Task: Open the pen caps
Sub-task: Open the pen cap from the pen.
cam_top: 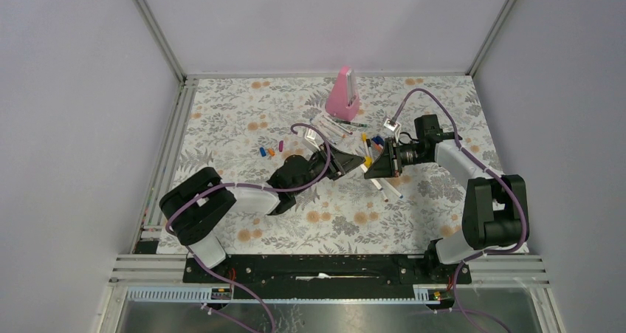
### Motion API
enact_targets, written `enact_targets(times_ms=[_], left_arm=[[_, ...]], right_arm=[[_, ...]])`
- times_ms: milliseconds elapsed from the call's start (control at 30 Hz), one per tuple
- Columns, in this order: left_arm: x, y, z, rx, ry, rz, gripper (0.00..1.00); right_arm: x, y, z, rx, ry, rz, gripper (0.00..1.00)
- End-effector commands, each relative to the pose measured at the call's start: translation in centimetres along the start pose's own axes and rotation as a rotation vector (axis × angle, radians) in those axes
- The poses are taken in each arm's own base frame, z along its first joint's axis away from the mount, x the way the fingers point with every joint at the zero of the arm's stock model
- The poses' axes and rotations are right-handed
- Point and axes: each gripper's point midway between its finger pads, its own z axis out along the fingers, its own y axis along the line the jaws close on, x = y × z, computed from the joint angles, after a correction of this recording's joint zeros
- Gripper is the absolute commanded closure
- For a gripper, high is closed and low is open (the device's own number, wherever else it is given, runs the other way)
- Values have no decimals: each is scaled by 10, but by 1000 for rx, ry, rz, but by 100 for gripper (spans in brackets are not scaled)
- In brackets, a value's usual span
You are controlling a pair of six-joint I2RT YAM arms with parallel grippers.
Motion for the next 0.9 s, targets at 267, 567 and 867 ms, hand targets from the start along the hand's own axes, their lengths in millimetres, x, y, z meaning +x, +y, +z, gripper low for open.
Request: enact_targets(times_ms=[267,567,867], left_arm=[[-15,-41,10,136,-44,34,100],[-172,-85,8,162,-416,184,100],[-307,-126,-56,149,-873,193,100]], right_arm=[[0,2,3,7,12,-21,100],[12,5,13,-8,66,-2,100],[16,6,20,-34,85,30,100]])
